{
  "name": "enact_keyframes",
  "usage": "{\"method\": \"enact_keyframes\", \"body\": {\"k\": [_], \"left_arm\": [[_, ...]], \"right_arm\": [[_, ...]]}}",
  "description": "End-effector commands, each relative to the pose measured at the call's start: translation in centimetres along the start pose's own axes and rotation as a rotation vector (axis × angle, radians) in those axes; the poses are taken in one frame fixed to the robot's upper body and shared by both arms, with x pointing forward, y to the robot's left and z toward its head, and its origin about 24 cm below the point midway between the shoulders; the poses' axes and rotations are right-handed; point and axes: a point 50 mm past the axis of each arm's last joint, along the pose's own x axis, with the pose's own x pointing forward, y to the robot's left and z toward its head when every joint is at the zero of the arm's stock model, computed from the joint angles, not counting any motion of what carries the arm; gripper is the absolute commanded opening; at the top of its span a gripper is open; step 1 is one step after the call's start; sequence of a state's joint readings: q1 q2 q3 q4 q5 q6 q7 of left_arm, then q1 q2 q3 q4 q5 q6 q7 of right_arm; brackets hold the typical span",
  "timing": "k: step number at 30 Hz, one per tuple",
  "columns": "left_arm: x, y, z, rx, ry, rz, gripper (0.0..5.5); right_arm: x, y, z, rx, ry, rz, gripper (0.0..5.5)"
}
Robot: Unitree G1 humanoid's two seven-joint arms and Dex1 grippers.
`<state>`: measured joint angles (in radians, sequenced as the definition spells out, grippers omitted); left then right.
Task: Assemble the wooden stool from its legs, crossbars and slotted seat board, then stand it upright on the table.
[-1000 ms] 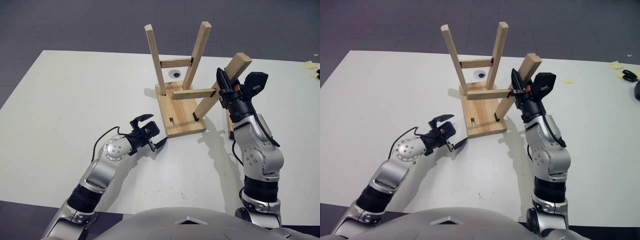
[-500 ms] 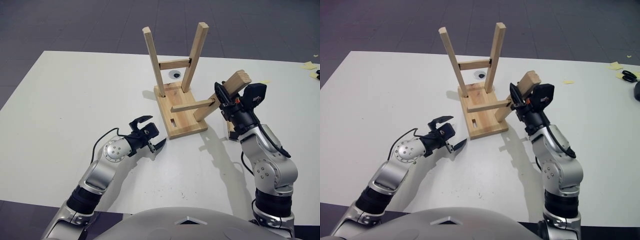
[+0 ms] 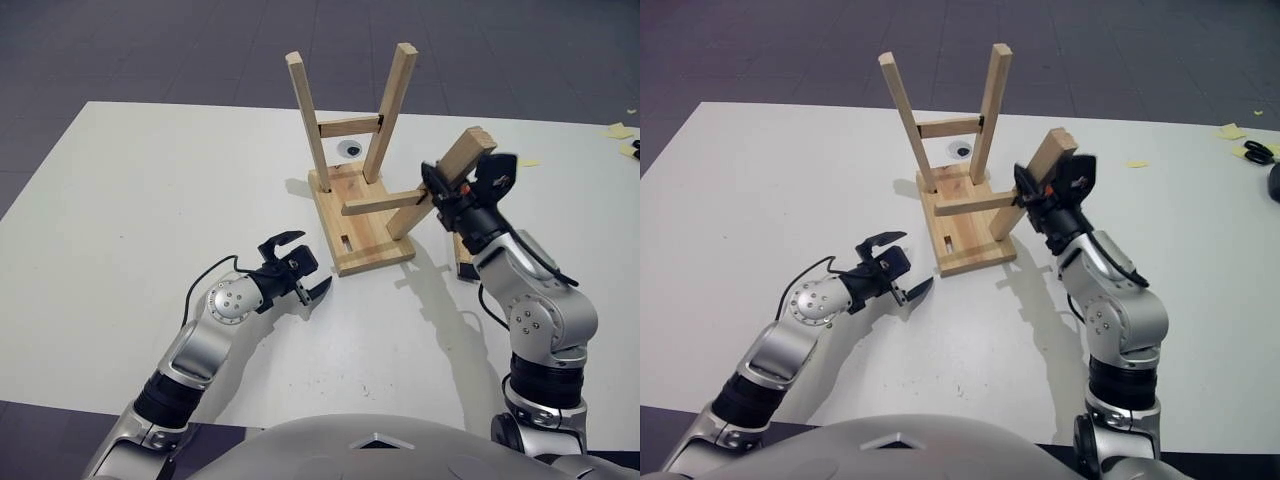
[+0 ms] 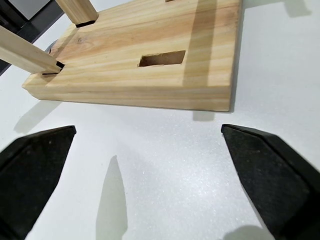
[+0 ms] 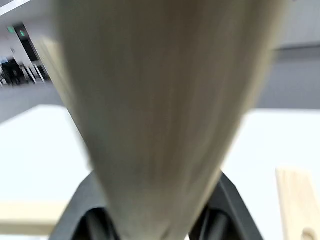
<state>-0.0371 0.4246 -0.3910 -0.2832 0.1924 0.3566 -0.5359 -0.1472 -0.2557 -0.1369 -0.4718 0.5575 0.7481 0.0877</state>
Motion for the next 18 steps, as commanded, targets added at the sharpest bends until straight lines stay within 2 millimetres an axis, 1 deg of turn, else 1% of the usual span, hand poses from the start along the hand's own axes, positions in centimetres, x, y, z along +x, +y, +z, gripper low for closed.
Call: {"method": "enact_keyframes", "body": {"k": [1, 6, 9, 15, 18], "left_arm": [[0.1, 0.0, -0.2, 0.003, 0.007, 0.003, 5.4], [0.3, -0.1, -0.1, 0.0, 0.005, -0.001, 5.4], [0.4, -0.1, -0.1, -0.001, 0.005, -0.001, 5.4], [0.4, 0.0, -0.1, -0.003, 0.004, 0.006, 5.4], [0.5, 0.1, -0.1, -0.002, 0.002, 0.011, 5.4]], "right_arm": [[0.6, -0.3, 1.4, 0.061, -0.066, 0.016, 2.22], [1.4, -0.4, 4.1, 0.114, -0.18, 0.07, 3.05], [1.8, -0.3, 6.2, 0.117, -0.239, 0.103, 3.57], [3.1, 0.6, 13.3, 0.132, -0.427, 0.167, 4.39], [3.4, 0.7, 16.9, 0.144, -0.516, 0.19, 4.87]]}}
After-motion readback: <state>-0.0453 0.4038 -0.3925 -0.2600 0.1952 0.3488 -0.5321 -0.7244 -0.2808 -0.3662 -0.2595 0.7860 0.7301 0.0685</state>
